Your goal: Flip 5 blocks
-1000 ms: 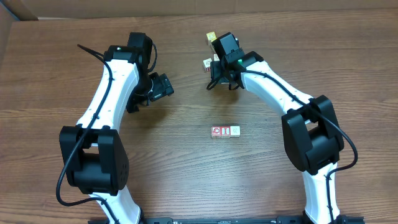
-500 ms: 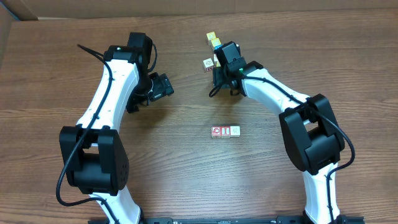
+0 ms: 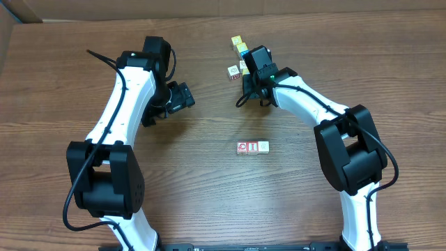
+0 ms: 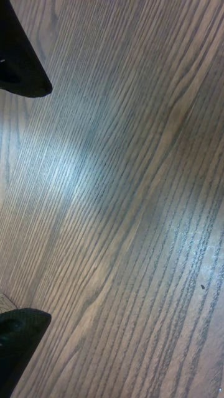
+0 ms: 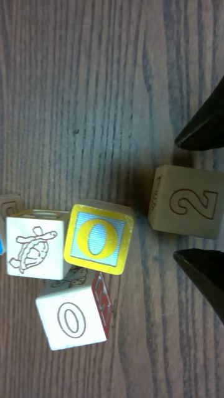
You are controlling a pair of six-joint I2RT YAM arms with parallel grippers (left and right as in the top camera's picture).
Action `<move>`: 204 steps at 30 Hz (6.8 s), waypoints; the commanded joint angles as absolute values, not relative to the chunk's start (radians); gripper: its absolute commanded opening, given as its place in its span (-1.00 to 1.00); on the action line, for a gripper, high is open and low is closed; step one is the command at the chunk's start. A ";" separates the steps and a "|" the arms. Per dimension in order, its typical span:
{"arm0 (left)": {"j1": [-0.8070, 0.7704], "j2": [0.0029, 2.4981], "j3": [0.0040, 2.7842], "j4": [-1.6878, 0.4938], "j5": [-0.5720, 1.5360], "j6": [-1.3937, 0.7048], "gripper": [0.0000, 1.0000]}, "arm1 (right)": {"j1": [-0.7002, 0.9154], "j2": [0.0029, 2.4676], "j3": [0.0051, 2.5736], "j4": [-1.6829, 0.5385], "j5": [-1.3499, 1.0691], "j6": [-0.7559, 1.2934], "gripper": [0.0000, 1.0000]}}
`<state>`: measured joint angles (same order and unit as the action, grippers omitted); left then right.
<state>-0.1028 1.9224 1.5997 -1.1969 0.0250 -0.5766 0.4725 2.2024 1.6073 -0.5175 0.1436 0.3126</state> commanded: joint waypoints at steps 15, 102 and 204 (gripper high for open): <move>-0.101 1.908 1.605 -1.196 0.018 -0.564 1.00 | 0.472 2.101 1.620 -0.562 0.134 0.310 -0.42; -0.101 1.908 1.605 -1.196 0.018 -0.564 0.99 | 0.472 1.584 0.933 -0.823 -0.138 0.638 -0.09; -0.101 1.908 1.605 -1.196 0.018 -0.564 1.00 | 0.423 1.581 0.904 -0.706 0.031 0.846 -0.79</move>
<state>-0.1028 1.9221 1.5997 -1.1969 0.0250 -0.5766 0.4225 1.6051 0.9260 -0.7288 0.0330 0.8154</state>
